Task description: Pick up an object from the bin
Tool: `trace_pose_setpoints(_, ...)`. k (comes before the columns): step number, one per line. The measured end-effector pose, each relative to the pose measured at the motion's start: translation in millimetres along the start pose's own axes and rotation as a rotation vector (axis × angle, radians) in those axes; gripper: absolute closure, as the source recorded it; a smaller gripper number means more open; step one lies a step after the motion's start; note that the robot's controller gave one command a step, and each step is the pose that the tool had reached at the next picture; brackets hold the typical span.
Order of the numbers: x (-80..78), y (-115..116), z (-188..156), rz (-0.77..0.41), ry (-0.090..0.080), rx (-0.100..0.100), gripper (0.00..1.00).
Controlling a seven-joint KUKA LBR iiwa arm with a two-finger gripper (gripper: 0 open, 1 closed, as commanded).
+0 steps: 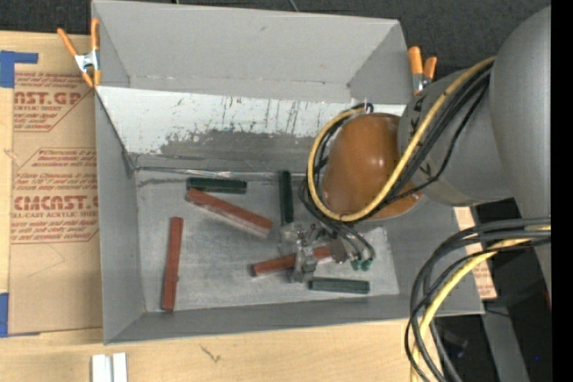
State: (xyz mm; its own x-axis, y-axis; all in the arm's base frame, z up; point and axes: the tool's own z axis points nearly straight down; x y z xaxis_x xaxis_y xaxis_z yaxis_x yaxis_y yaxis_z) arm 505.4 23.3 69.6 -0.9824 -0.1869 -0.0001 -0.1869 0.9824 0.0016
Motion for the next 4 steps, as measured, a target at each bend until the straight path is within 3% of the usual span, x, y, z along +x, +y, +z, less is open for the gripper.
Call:
trace_pose_setpoints(2, 3.4, 1, -27, 0.0, 0.012, -0.001, 1.0)
trace_pose_setpoints(4, 1.0, 0, -68, -0.001, 0.0, 0.002, 1.0)
